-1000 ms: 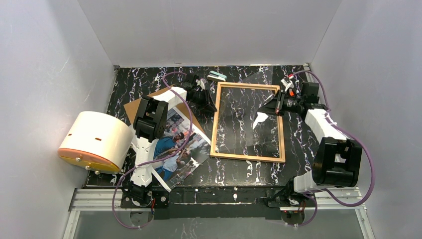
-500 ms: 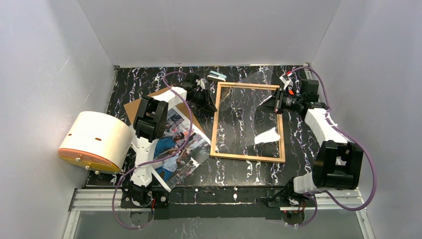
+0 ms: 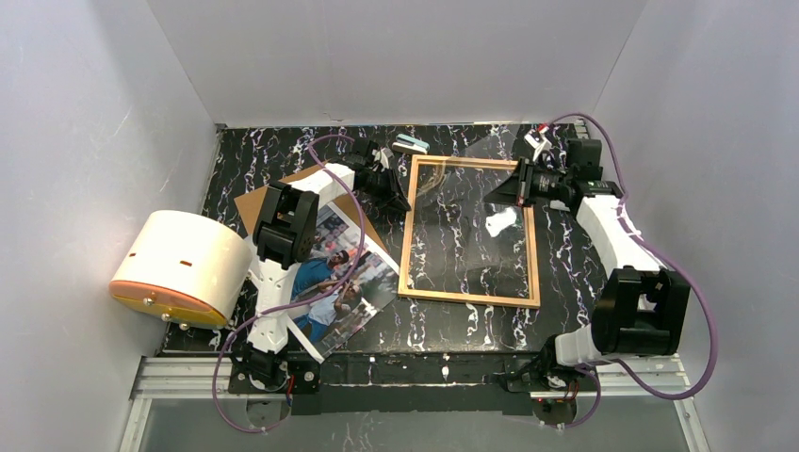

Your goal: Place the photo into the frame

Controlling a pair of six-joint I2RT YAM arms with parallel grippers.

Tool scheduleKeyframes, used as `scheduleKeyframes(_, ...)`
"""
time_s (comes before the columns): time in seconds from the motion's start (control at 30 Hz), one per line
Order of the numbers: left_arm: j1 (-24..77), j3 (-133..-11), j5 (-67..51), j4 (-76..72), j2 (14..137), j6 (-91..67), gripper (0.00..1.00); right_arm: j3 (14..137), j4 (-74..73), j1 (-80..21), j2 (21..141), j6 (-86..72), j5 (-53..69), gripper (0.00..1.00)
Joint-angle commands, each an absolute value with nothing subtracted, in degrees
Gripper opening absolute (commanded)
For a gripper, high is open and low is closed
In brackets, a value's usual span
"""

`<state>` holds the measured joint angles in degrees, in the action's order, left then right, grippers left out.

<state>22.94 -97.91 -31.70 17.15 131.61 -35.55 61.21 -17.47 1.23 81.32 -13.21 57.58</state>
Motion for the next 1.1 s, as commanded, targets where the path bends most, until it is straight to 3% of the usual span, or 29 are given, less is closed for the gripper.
scheduleKeyframes(0.0, 22.56, -97.18, -21.17, 23.72, 132.46, -33.09, 0.17, 69.24, -19.52, -2.75, 83.32, -9.94, 56.54, 0.01)
scheduleKeyframes(0.2, 19.36, -96.7, -19.48, 23.11, 126.76, -33.75, 0.26, 73.6, -19.72, -7.25, 85.4, -11.53, 55.59, 0.01)
scheduleKeyframes(0.5, 14.54, -92.51, -11.64, 23.25, 121.32, -36.2, 0.27, 74.63, -16.57, -8.87, 86.64, -14.33, 55.75, 0.01)
scheduleKeyframes(0.8, 14.37, -91.14, -19.56, 19.5, 122.96, -38.38, 0.29, 68.25, -16.81, -5.7, 90.11, -20.88, 45.22, 0.01)
scheduleKeyframes(1.07, 14.99, -87.8, -28.14, 12.24, 123.09, -40.19, 0.44, 57.97, -12.4, -0.97, 89.43, -24.05, 43.82, 0.01)
